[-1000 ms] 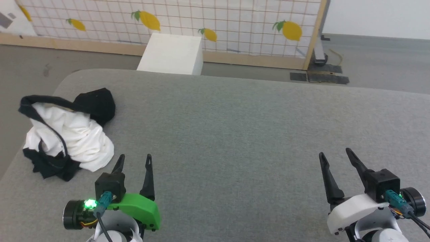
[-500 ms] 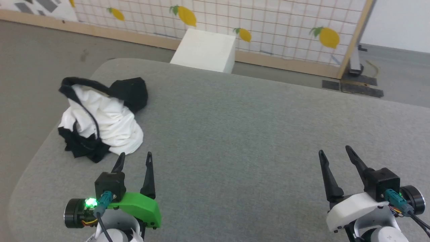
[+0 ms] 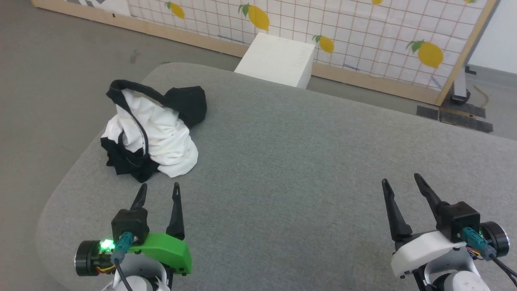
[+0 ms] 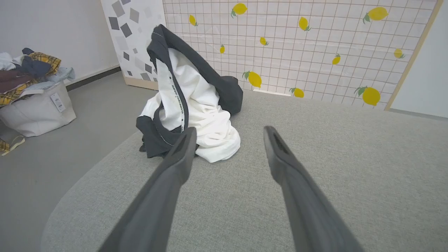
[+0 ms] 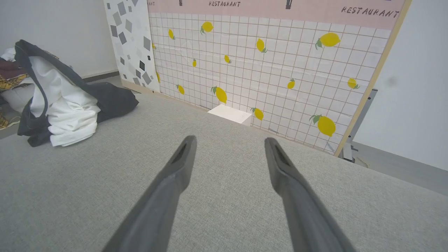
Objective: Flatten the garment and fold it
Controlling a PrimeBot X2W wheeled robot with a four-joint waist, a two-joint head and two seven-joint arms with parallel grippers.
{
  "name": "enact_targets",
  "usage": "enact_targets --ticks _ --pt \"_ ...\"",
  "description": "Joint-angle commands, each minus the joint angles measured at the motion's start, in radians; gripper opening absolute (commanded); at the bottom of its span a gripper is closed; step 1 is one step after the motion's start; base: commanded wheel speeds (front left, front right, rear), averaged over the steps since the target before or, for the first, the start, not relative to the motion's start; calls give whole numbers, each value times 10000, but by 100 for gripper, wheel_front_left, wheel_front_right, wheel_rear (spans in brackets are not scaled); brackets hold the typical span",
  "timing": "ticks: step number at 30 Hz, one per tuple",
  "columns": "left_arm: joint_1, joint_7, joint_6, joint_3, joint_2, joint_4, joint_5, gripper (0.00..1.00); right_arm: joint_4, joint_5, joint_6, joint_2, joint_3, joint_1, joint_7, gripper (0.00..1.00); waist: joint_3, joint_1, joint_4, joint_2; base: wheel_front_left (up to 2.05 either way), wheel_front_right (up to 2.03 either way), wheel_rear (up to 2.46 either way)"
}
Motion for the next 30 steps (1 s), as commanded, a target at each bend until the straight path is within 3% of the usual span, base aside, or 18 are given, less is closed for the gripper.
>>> enact_targets --ticks 1,30 --pt "-150 -94 74 -34 87 51 -126 100 59 89 -8 11 8 -183 -117 100 -17 0 148 0 0 0 0" --pt "255 -695 635 -49 427 -21 -754 100 317 175 -12 17 15 -360 -582 100 81 0 1562 0 0 0 0"
